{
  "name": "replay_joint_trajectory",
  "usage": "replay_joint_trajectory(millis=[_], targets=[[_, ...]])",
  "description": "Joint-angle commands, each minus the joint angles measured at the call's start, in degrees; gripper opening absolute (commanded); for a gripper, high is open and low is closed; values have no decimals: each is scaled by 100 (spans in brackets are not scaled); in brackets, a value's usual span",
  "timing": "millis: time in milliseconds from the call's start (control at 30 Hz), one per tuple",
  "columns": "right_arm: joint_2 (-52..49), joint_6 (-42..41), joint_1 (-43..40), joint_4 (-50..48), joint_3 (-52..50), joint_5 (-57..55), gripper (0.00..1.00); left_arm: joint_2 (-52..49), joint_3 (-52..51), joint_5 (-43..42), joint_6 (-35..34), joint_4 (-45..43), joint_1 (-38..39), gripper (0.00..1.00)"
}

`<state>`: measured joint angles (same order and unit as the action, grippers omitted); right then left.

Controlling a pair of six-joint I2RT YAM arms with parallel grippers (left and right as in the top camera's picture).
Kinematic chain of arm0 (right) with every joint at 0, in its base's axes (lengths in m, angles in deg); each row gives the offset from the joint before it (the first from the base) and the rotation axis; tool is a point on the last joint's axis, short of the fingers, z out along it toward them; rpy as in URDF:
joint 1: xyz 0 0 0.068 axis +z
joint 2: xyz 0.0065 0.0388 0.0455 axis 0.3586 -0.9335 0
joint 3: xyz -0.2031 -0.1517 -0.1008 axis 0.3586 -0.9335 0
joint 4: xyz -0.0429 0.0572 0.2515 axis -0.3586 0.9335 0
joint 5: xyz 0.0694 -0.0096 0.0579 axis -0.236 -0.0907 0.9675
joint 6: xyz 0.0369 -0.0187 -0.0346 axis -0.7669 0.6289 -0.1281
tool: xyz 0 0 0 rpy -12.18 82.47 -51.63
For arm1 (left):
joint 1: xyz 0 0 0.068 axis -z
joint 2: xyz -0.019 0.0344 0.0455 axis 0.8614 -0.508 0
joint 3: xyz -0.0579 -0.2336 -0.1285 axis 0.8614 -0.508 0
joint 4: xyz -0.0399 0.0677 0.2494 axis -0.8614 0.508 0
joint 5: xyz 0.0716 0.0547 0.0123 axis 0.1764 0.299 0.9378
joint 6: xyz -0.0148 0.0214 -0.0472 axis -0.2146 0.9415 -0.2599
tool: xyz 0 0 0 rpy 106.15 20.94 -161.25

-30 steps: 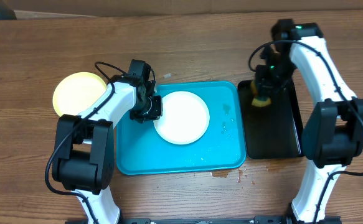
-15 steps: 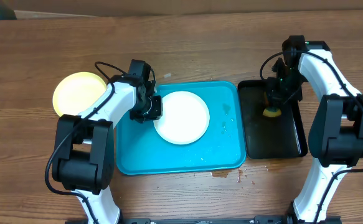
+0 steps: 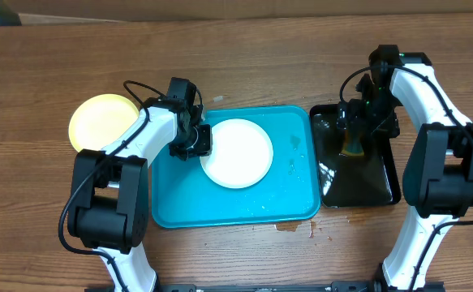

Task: Clean dirty plates on tray and stack at the side
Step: 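Return the sponge to the black tray with the right gripper, then release the sponge and raise the right gripper away to the right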

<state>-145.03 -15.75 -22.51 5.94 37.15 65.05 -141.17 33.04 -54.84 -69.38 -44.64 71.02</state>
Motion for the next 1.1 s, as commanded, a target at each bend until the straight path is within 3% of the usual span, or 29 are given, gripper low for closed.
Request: replay_joint_trajectory(millis=[0,300,400,667,1067], targets=[[96,0,-35,-129,173,-52,100,-184,-127,146,-9,22,15,28],[96,0,-35,-960,173,-50,100,-184,-127,190,55,24,15,14],[96,-2,-35,-1279,173,-50,100,-184,-127,188,55,24,15,4],[96,0,-35,-1838,173,-50,100,-140,-114,188,52,94,15,4],[96,-2,-35,-1882,173,-50,100,44,476,188,57,820,11,4]])
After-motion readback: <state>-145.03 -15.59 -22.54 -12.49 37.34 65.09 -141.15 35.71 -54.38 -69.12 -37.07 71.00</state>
